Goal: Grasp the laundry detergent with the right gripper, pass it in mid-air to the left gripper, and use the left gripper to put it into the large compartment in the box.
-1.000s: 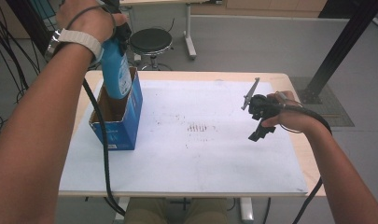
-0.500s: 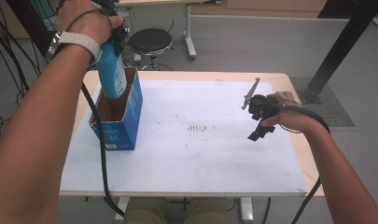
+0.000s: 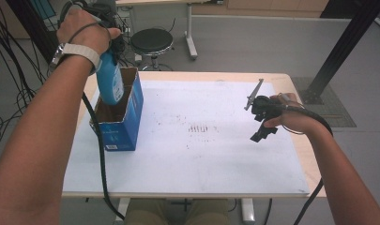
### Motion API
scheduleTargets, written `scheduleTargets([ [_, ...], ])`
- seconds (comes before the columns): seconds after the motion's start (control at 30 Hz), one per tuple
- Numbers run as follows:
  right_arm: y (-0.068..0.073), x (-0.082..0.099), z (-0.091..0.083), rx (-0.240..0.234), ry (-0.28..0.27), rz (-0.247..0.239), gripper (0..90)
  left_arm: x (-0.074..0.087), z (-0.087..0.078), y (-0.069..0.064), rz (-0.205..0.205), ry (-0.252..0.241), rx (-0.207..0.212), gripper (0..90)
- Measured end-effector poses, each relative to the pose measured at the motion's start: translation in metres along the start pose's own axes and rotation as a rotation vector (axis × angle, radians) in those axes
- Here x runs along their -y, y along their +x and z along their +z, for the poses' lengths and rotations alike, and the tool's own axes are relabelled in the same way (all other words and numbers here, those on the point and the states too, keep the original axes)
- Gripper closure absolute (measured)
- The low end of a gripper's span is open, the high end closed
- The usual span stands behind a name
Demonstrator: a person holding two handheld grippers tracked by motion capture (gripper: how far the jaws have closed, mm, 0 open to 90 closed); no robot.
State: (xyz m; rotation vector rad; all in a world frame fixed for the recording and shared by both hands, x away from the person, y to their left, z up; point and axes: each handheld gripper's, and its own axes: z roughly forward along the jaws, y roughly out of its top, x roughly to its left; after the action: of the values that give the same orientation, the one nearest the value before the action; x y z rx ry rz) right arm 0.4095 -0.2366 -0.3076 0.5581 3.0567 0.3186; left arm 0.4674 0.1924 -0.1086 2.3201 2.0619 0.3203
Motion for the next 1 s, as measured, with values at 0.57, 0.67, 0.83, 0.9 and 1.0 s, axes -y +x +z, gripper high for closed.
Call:
scheduleTargets([
  [0.57, -0.002, -0.004, 0.007, -0.015, -0.006, 0.001, 11.8, 0.006, 0.032, 0.004, 0.000, 0.007, 0.018, 37.3],
  [0.67, -0.002, -0.003, 0.008, -0.014, -0.008, 0.005, 11.6, 0.008, 0.040, 0.002, 0.003, 0.010, 0.018, 37.3],
  [0.83, -0.002, -0.002, 0.008, -0.015, -0.013, 0.009, 11.6, 0.010, 0.049, 0.003, 0.000, 0.014, 0.018, 37.3],
  [0.9, -0.002, -0.002, 0.009, -0.016, -0.014, 0.008, 11.6, 0.011, 0.053, 0.003, 0.002, 0.016, 0.015, 37.3],
  [1.0, -0.001, -0.001, 0.010, -0.018, -0.014, 0.009, 11.6, 0.012, 0.059, 0.003, 0.002, 0.020, 0.011, 37.3],
])
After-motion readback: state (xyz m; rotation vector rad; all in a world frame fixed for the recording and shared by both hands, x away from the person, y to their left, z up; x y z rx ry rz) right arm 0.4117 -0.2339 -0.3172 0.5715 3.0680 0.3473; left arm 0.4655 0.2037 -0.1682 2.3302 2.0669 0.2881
